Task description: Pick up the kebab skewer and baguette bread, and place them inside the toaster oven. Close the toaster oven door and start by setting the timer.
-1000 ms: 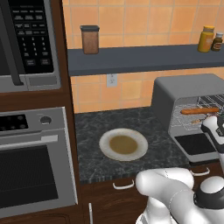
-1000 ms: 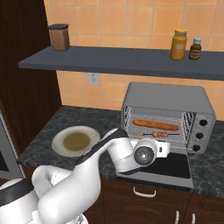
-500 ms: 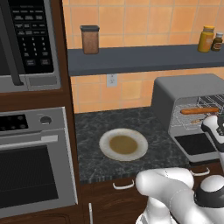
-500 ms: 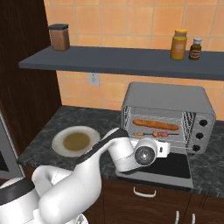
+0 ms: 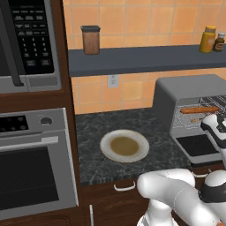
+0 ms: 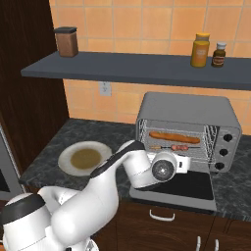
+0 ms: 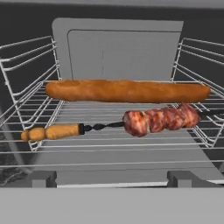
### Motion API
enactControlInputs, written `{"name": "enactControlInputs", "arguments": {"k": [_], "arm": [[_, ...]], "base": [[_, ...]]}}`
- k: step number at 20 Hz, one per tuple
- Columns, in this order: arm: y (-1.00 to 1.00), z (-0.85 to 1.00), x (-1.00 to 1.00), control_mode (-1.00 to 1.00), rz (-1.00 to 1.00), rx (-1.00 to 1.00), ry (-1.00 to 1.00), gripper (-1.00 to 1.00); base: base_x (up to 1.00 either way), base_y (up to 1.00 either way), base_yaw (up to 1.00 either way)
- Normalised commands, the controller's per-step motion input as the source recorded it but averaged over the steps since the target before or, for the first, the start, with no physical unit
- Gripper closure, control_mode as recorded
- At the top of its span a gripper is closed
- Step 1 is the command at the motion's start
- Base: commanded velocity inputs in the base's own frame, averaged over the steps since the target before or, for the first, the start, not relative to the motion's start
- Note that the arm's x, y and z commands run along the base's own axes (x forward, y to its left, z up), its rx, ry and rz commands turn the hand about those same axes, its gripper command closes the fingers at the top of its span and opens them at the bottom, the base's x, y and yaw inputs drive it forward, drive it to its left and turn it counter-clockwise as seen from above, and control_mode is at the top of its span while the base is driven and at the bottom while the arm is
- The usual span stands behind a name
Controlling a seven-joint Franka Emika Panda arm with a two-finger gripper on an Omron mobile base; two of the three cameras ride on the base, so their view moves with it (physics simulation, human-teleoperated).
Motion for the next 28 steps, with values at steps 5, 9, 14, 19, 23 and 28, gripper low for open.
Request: {"name": "enactControlInputs", "arguments": {"k": [5, 9, 14, 19, 23, 28], "arm": [[0.0, -0.07, 0.19, -1.0, 0.0, 0.0, 0.0, -1.0], [0.0, -0.11, 0.22, -1.0, 0.0, 0.0, 0.0, -1.0], [0.0, -0.11, 0.23, -1.0, 0.0, 0.0, 0.0, -1.0], [0.0, -0.1, 0.24, -1.0, 0.0, 0.0, 0.0, -1.0], [0.0, -0.12, 0.28, -1.0, 0.0, 0.0, 0.0, -1.0], [0.0, -0.12, 0.29, -1.0, 0.0, 0.0, 0.0, -1.0]], "base": [[0.0, 0.0, 0.0], [0.0, 0.0, 0.0], [0.0, 0.0, 0.0], [0.0, 0.0, 0.0], [0.0, 0.0, 0.0], [0.0, 0.0, 0.0]]}}
